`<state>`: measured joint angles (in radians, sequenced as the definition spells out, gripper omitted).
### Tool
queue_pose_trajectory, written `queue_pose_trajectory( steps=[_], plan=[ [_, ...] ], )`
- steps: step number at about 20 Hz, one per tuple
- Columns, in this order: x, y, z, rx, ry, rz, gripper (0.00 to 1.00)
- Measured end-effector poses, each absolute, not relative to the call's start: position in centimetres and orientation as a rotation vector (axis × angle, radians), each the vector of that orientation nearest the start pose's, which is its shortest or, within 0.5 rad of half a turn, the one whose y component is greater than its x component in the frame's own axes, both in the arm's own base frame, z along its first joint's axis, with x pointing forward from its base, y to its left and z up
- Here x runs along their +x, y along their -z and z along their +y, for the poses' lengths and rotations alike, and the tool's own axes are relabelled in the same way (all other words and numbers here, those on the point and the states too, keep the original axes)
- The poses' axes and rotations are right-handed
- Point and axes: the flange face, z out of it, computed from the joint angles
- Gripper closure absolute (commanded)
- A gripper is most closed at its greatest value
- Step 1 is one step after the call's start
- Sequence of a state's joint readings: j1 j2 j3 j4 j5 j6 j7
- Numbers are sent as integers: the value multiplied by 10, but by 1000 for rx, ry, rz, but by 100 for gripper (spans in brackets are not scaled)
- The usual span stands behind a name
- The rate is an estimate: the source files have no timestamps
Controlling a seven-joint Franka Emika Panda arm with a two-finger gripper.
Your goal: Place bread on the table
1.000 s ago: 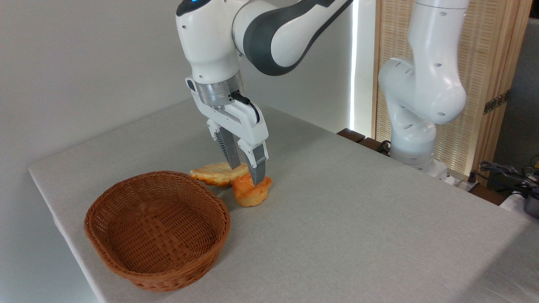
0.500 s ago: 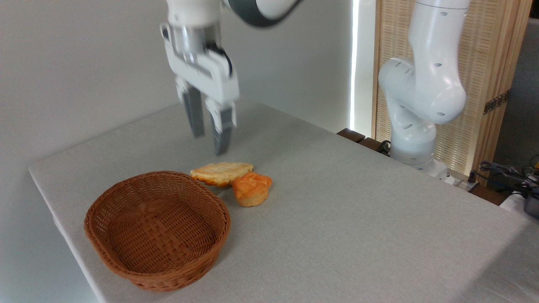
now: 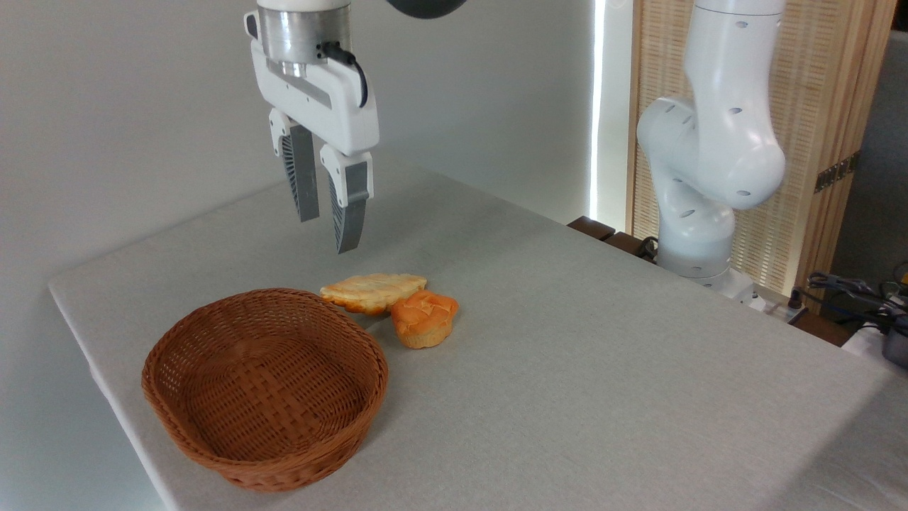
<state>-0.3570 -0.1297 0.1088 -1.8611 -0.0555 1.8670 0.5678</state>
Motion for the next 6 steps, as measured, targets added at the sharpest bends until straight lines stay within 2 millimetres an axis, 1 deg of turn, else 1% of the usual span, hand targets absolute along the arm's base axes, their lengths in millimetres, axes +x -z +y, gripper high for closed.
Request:
queue_pose_trajectory(
  steps=[2, 6],
  plan=[
    [522, -581, -125, -2936, 227, 1220, 0],
    [528, -587, -102, -2960, 247, 1158, 0]
  ],
)
